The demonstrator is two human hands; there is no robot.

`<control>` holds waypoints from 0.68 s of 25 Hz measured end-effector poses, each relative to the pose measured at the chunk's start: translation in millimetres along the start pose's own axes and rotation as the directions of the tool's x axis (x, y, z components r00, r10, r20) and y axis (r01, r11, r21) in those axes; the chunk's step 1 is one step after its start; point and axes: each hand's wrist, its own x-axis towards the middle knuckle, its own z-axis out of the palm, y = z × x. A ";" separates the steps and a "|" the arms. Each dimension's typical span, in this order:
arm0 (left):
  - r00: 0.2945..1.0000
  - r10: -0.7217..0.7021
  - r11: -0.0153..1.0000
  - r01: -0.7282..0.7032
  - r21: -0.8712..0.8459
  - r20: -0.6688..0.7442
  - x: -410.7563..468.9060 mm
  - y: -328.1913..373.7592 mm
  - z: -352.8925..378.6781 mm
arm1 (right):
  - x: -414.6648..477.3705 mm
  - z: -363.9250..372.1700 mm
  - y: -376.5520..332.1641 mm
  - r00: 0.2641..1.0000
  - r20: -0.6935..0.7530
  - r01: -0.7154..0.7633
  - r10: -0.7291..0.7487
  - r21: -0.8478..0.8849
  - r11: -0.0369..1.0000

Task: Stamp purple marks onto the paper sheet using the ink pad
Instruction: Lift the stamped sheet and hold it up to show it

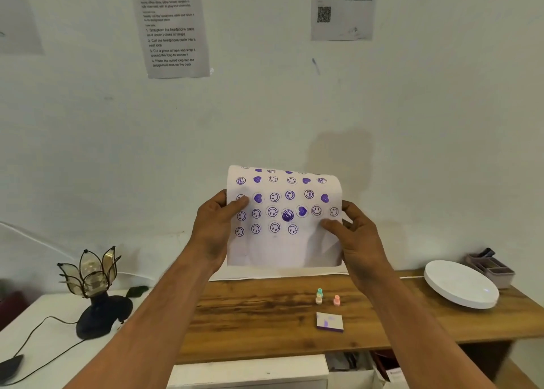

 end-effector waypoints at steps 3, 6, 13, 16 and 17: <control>0.990 -0.082 0.975 0.104 0.195 -0.118 2.7 -23.8 -5.1 | -4.6 3.6 11.1 0.994 0.078 -0.067 0.083 -0.188 0.980; 0.984 -0.099 0.965 0.132 0.227 -0.151 1.4 -46.5 -13.5 | -6.6 2.8 21.3 0.996 0.073 -0.036 0.058 -0.270 0.962; 0.986 -0.077 0.987 0.096 0.129 -0.150 4.2 -58.1 -18.8 | -2.0 4.9 31.5 0.996 0.039 -0.063 0.079 -0.304 0.950; 0.977 -0.133 0.975 0.160 0.153 -0.168 4.1 -63.5 -21.9 | -2.7 6.4 35.6 0.993 0.059 -0.077 0.100 -0.310 0.948; 0.976 -0.135 0.977 0.159 0.140 -0.169 4.0 -64.9 -22.8 | -3.1 6.6 36.7 0.993 0.064 -0.071 0.095 -0.307 0.949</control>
